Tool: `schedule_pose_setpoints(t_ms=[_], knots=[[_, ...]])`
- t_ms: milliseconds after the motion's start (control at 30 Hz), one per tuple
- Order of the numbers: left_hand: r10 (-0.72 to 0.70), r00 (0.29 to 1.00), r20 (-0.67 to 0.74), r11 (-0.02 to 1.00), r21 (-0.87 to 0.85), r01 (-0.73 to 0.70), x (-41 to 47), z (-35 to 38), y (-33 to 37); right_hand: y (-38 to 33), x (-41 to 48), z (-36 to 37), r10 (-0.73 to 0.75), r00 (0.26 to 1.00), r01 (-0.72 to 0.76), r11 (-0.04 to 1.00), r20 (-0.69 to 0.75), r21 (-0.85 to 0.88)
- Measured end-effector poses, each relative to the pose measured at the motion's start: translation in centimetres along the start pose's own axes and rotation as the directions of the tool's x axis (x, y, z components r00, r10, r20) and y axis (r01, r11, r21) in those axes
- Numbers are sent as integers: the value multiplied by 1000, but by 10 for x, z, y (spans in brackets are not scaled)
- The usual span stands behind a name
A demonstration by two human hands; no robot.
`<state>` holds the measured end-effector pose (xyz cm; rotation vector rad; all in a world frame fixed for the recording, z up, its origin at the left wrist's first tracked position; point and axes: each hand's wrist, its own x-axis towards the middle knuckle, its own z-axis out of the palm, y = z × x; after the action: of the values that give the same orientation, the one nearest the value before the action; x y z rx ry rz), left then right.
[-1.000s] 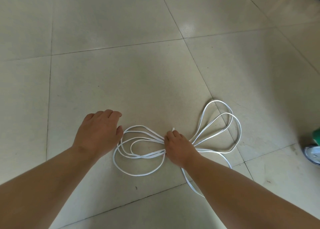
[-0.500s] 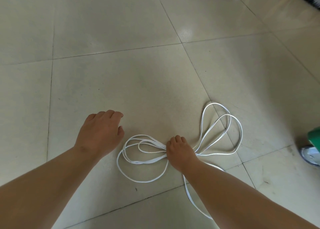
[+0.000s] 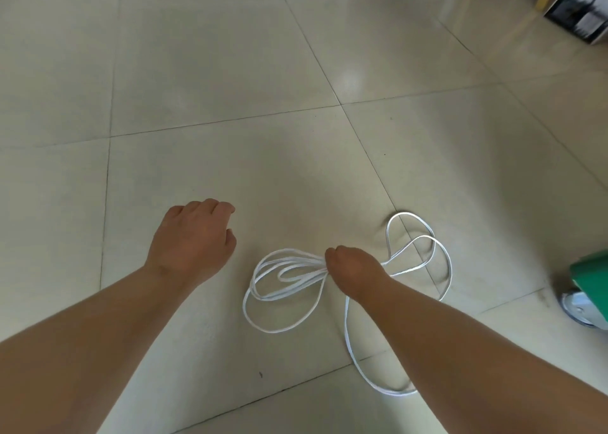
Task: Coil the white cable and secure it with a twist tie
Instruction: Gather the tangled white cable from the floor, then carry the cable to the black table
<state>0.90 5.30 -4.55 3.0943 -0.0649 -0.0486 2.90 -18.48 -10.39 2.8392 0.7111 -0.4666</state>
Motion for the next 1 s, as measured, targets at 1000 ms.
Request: schedule_pose_setpoints(t_ms=[1000], knots=[[151,871,-467,988,93,-122,170,-809,0,159,-103,-833,351,905,-376,924,-241,-69]])
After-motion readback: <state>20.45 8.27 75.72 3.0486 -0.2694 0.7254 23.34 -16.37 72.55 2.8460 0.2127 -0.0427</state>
